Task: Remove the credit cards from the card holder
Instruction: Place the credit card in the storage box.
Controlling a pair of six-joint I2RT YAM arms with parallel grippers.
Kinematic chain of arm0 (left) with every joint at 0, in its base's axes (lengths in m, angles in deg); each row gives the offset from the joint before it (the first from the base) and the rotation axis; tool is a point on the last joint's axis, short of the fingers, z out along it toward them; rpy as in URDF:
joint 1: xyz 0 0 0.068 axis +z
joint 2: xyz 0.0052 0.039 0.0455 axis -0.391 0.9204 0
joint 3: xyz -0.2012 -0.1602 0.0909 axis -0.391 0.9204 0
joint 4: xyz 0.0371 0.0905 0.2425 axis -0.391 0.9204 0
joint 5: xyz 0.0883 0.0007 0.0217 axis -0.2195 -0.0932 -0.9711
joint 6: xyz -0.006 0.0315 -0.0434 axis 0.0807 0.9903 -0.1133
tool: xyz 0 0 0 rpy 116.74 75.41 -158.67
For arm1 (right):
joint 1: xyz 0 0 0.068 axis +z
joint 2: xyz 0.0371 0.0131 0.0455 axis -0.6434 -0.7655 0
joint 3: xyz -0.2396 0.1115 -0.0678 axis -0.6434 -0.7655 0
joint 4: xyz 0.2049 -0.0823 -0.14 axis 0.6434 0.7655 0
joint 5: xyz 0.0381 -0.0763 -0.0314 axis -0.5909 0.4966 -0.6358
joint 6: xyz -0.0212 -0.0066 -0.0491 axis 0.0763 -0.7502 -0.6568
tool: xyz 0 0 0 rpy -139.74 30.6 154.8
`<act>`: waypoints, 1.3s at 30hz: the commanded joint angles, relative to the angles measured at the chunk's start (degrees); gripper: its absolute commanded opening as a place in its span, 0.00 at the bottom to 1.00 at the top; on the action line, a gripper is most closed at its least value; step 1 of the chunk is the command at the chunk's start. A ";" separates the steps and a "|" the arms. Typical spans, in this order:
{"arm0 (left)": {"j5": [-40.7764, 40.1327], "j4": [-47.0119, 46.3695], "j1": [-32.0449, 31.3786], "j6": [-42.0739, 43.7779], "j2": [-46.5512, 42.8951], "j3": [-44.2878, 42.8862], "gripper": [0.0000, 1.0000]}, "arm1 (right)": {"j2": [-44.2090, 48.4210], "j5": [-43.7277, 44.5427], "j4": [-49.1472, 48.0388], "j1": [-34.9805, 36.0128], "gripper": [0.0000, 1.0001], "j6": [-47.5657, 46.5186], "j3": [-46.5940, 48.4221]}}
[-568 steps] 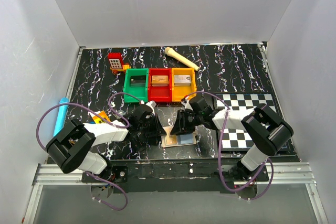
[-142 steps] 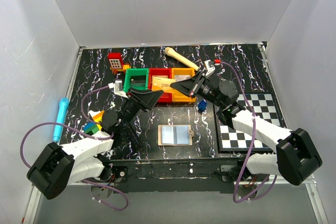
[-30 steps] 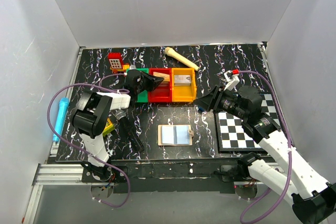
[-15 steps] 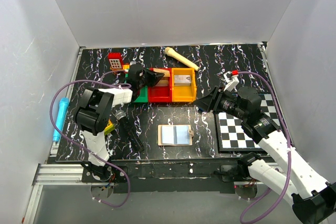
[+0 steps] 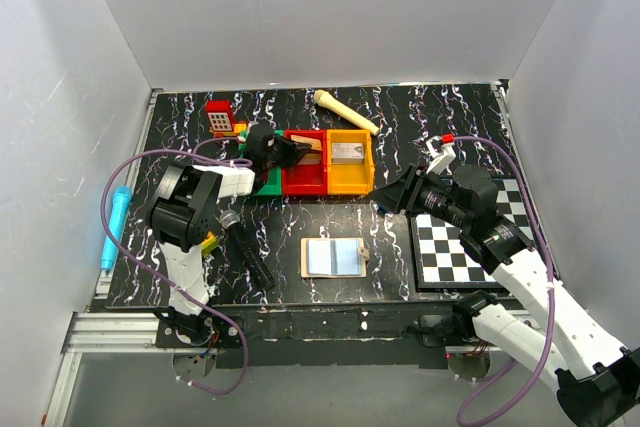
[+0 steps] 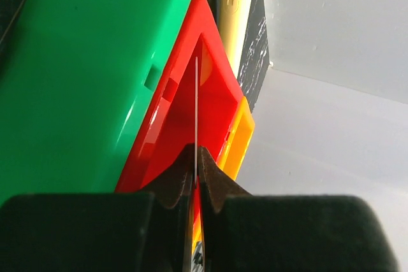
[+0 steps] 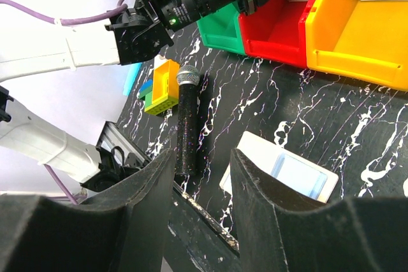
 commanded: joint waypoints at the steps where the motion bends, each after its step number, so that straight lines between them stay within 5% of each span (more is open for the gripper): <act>1: -0.25 1.05 0.01 0.09 0.61 -1.56 0.01 | 0.90 0.86 -2.19 -0.12 0.48 -0.61 -0.56; 12: 0.01 2.63 0.01 0.79 0.79 -2.18 0.25 | 0.72 0.95 -2.10 -0.12 0.48 -0.78 -0.56; 31: 0.19 2.10 0.01 2.98 -2.90 0.63 0.30 | 0.98 0.95 -2.37 -0.12 0.48 -0.61 -1.18; 39: -7.44 15.09 -3.06 14.22 -10.46 -0.15 0.29 | 0.81 1.13 -2.28 -0.12 0.48 -1.05 -1.44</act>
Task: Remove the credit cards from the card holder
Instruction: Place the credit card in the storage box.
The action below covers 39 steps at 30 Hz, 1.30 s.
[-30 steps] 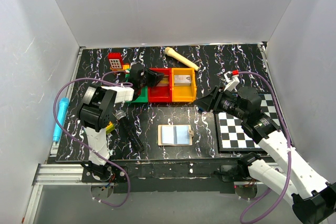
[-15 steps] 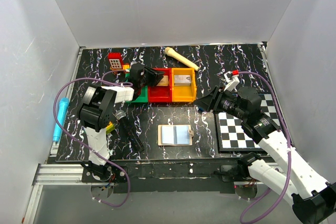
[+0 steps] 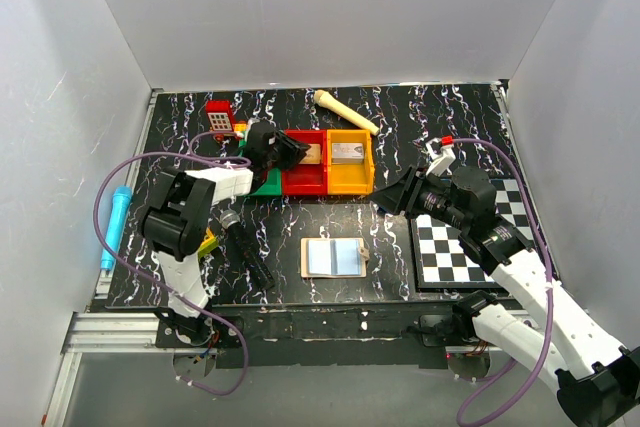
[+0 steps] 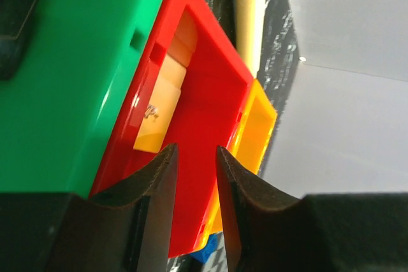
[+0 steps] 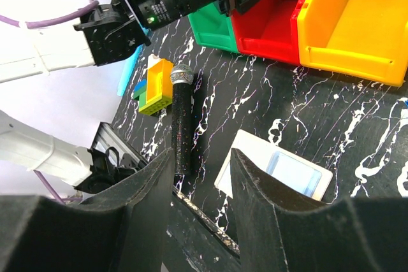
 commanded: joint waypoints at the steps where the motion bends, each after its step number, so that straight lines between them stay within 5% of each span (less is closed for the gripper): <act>1: -8.71 11.73 -2.98 9.99 -7.40 -0.83 0.30 | 0.57 0.19 -2.08 -0.12 0.48 -0.92 -0.37; 8: -18.93 24.05 -6.84 24.49 -9.25 -5.93 0.29 | 1.36 1.06 -1.29 -0.12 0.48 -2.06 -0.81; 17: -24.47 31.61 -9.58 32.07 -3.64 -12.87 0.01 | 1.36 1.07 -1.29 -0.12 0.48 -2.67 -1.07; 39: -25.71 33.73 -9.31 34.09 7.18 -20.08 0.00 | 1.36 2.38 0.64 -0.12 0.48 -3.90 -0.63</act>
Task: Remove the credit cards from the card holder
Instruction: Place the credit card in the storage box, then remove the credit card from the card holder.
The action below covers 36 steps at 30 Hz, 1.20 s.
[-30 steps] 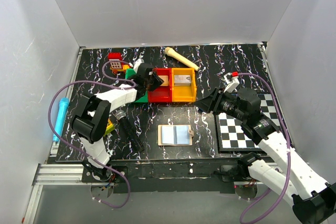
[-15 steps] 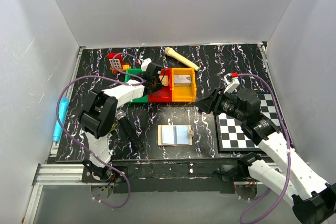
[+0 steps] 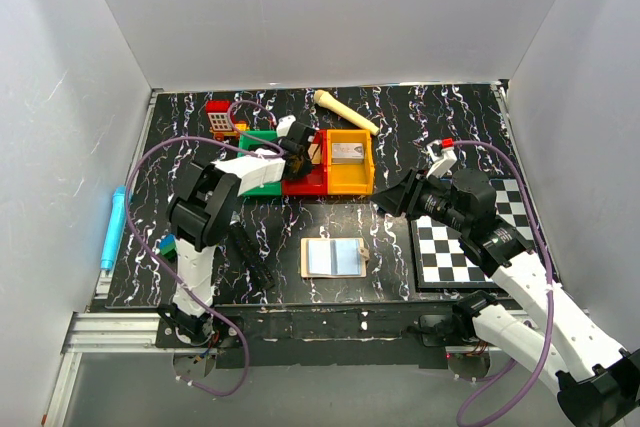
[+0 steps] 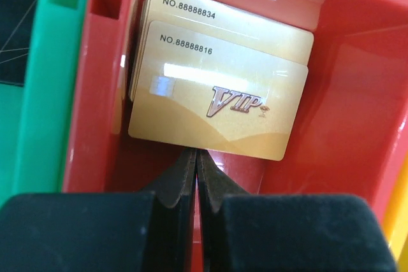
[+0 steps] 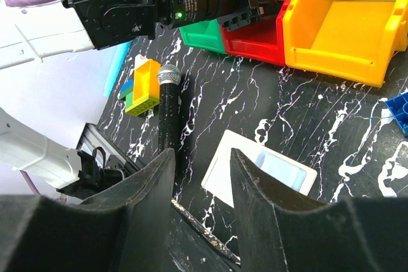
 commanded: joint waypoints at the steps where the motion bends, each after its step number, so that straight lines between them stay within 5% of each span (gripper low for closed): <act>1: -1.44 0.09 0.68 0.80 0.25 -2.95 0.00 | 0.46 0.83 0.21 -0.12 0.48 -1.59 0.22; 18: 2.42 -2.46 3.14 1.42 2.01 -5.06 0.00 | -1.65 1.27 -0.15 -0.12 0.48 -2.11 -0.13; 27: 5.41 -5.80 2.96 -0.95 -9.05 4.33 0.01 | -2.00 1.97 0.21 -0.12 0.48 -2.73 -0.40; 36: 0.94 -5.01 -2.91 -0.26 -29.34 14.44 0.31 | -6.12 1.09 7.04 0.41 0.53 -6.24 1.53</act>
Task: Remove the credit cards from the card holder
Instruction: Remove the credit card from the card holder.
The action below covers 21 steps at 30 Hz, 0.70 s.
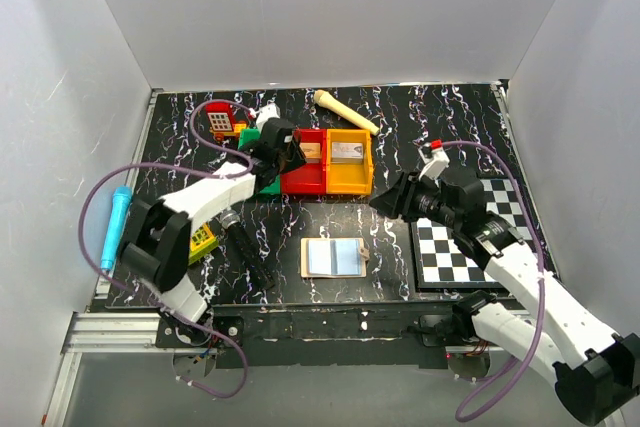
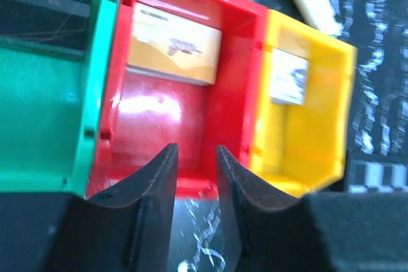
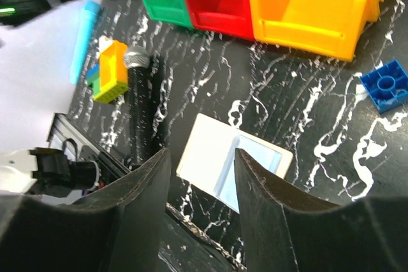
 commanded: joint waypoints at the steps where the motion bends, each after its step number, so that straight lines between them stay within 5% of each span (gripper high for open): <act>1: -4.79 0.43 -5.69 0.99 -14.42 5.42 0.33 | -4.96 0.72 6.70 1.19 0.54 -4.56 2.41; 5: -7.71 2.38 -10.71 0.38 -25.50 13.49 0.49 | -9.63 7.65 15.59 6.99 0.62 -7.73 5.14; 7: -9.89 0.53 -11.51 -4.85 -33.13 22.61 0.76 | -10.60 11.52 17.79 11.64 0.69 -8.43 5.84; 8: -12.08 1.22 -11.34 -11.33 -36.74 25.79 0.98 | -11.30 14.93 18.76 13.75 0.81 -8.61 6.28; 10: -12.19 0.89 -10.81 -17.97 -44.74 33.88 0.98 | -13.15 19.34 20.69 17.44 0.82 -8.35 7.25; 14: -5.26 0.87 -10.54 -16.85 -56.27 40.76 0.98 | -18.42 24.98 22.72 21.67 0.82 -8.08 8.13; 21: 3.80 2.72 -10.72 -16.67 -57.79 42.96 0.97 | -27.30 27.10 22.02 22.47 0.74 -7.03 9.18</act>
